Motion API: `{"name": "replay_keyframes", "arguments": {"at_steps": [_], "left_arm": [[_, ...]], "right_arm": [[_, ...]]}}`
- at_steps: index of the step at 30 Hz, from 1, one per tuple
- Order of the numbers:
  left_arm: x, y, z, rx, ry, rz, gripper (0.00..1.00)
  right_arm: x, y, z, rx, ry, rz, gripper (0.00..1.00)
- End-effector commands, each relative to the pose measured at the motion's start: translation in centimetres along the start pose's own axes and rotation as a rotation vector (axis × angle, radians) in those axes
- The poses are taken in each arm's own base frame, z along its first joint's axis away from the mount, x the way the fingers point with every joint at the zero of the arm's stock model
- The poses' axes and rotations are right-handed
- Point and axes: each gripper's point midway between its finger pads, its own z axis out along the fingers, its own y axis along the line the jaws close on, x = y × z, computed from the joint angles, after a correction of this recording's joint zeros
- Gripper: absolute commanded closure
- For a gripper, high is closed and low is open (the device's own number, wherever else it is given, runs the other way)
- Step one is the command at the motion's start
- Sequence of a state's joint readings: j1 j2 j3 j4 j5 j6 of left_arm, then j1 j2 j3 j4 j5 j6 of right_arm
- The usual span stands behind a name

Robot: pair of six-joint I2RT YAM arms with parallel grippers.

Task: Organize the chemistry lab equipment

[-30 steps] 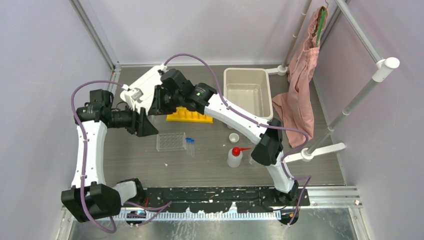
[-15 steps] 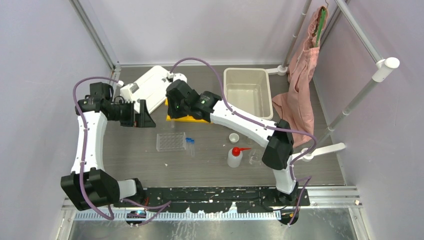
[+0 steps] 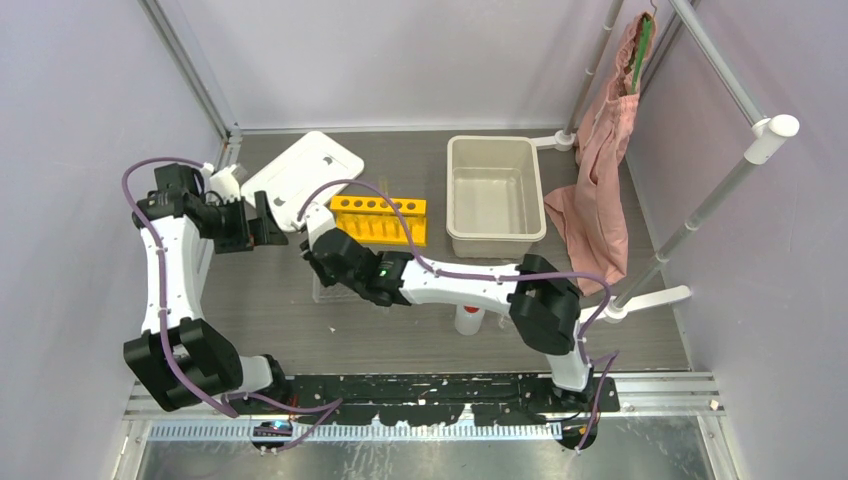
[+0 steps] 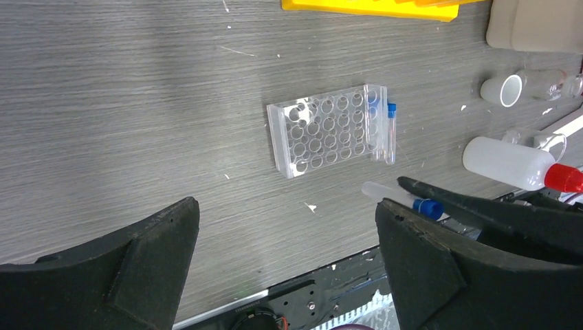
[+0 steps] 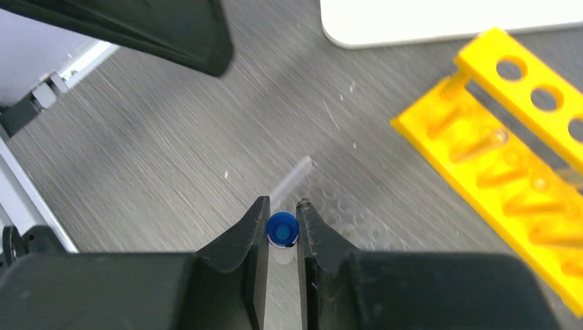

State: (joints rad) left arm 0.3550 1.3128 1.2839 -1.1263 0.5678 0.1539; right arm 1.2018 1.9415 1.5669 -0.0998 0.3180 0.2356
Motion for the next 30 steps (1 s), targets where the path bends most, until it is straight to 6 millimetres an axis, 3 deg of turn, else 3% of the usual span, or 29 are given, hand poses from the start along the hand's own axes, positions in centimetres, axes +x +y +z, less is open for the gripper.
{"name": "replay_keyframes", "arguments": {"at_steps": [1,13,30], "left_arm": [[-1.0,0.4,-0.3,-0.016,-0.044,0.014,0.01],[-0.7,0.7,-0.4,-0.015,-0.036,0.027,0.0],[-0.4,0.8,0.1,-0.001,-0.035,0.031,0.0]], "right_arm": [[-4.4,0.8,1.7,0.009,-0.214,-0.022,0.99],[-1.1,-0.3,6.0,0.099,-0.237,-0.009,0.99],[0.8,-0.2,7.1,0.064,-0.182,0.07,0.99]]}}
